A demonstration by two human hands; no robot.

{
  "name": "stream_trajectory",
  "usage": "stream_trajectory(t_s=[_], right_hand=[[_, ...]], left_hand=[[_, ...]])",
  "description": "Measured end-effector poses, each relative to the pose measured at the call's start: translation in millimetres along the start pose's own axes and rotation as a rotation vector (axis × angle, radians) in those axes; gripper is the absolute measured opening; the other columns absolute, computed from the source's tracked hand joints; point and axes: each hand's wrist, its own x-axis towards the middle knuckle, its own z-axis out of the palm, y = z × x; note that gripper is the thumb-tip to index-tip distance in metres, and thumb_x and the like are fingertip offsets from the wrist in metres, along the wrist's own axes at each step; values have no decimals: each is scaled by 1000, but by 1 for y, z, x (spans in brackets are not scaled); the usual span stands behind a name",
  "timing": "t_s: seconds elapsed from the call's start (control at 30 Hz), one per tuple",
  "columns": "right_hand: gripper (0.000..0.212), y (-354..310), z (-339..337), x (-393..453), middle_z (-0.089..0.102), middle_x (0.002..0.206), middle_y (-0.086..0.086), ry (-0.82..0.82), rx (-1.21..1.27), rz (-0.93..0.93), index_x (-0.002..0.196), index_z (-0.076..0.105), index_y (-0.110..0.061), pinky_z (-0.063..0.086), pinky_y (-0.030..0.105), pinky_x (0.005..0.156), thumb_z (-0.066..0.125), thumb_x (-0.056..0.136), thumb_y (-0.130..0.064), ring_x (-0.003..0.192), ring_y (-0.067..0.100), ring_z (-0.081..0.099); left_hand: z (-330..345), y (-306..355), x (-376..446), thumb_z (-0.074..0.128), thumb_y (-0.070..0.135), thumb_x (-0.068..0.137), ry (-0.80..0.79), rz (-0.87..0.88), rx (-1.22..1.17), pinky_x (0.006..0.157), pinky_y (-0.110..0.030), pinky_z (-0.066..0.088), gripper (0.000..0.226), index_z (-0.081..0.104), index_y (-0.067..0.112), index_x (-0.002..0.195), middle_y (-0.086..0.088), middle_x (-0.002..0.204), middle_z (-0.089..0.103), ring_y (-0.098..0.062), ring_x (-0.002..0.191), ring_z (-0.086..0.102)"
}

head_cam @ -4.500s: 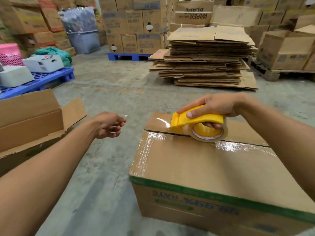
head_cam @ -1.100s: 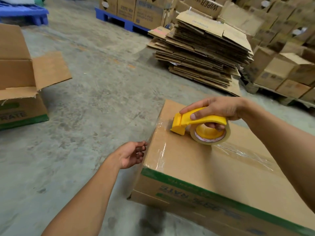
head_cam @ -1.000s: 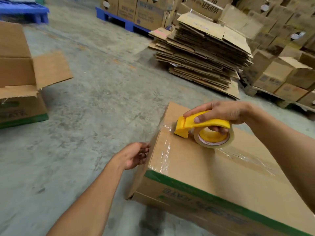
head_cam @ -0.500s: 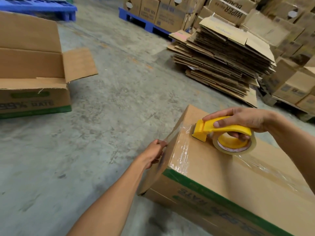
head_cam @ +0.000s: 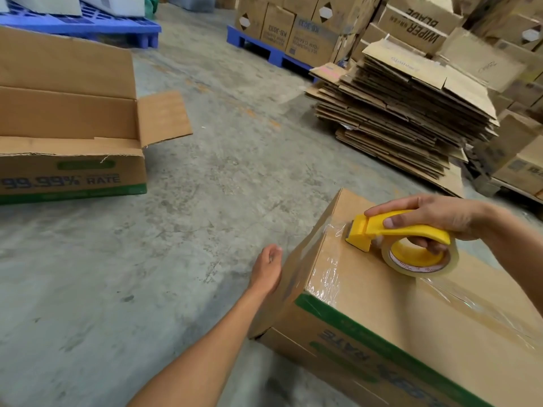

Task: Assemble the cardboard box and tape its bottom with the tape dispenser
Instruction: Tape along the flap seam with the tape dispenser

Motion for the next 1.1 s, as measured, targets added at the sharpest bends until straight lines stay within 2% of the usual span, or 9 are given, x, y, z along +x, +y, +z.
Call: stream_trajectory(t_s=[0.07, 0.2, 0.37, 0.57, 0.63, 0.77, 0.93, 1.0, 1.1], right_hand=[[61, 0, 0, 0, 64, 98, 35, 1, -2, -4, 127, 66, -38, 49, 25, 38, 81, 68, -43, 51, 24, 55], [60, -1, 1, -1, 69, 80, 18, 11, -10, -4, 125, 67, -39, 49, 24, 37, 80, 67, -42, 48, 21, 57], [59, -2, 1, -2, 69, 74, 15, 9, -5, -5, 122, 69, -39, 49, 24, 36, 81, 64, -42, 45, 20, 56], [60, 0, -1, 1, 68, 85, 24, 6, -4, 4, 125, 67, -39, 49, 24, 38, 81, 67, -42, 49, 23, 56], [60, 0, -1, 1, 68, 92, 26, 10, -3, 5, 125, 66, -39, 49, 24, 38, 80, 67, -42, 49, 23, 56], [58, -2, 1, -1, 69, 79, 18, 3, 0, 3, 123, 68, -39, 49, 24, 37, 80, 66, -42, 48, 23, 55], [58, -1, 0, -1, 66, 78, 21, 23, -19, 5, 124, 67, -40, 49, 24, 38, 80, 68, -44, 48, 24, 54], [58, -2, 0, -2, 65, 78, 21, 21, -24, 4, 124, 67, -40, 50, 24, 39, 80, 68, -45, 48, 24, 54], [56, -3, 2, -6, 65, 79, 22, 9, -29, -8, 123, 67, -39, 50, 24, 39, 80, 69, -45, 45, 21, 55]], left_hand=[[2, 13, -7, 22, 46, 104, -11, 263, -32, 117, -30, 16, 53, 20, 27, 154, 12, 159, 21, -9, 147, 17], [14, 51, -19, 12, 67, 93, -189, 548, 28, 118, -34, -8, 71, -2, 34, 154, 23, 159, -9, 2, 146, -12], [15, 46, -18, 19, 86, 80, -457, 416, -84, 121, -52, 4, 84, 4, 45, 152, 18, 162, 2, -4, 149, 2], [10, 47, -30, 27, 89, 75, -527, 325, -119, 123, -45, 9, 96, 5, 38, 154, 13, 163, 6, -5, 149, 8], [8, 48, -31, 25, 83, 81, -534, 304, -98, 122, -38, 9, 88, 5, 37, 154, 16, 162, 7, -3, 148, 9], [3, 51, -35, 17, 49, 103, -535, 247, -89, 108, -9, 18, 42, 11, 46, 143, 37, 142, 18, 13, 136, 17], [-4, 38, -34, 16, 57, 100, -558, 240, 3, 117, -26, 8, 61, 6, 31, 154, 13, 161, 7, 0, 144, 7], [-6, 43, -36, 17, 58, 99, -559, 214, 30, 115, -22, 9, 64, 7, 27, 154, 11, 161, 8, 1, 143, 8], [-4, 74, -42, 32, 70, 91, -440, 233, 79, 122, -39, 8, 79, 8, 30, 155, 10, 163, 6, -8, 148, 8]])
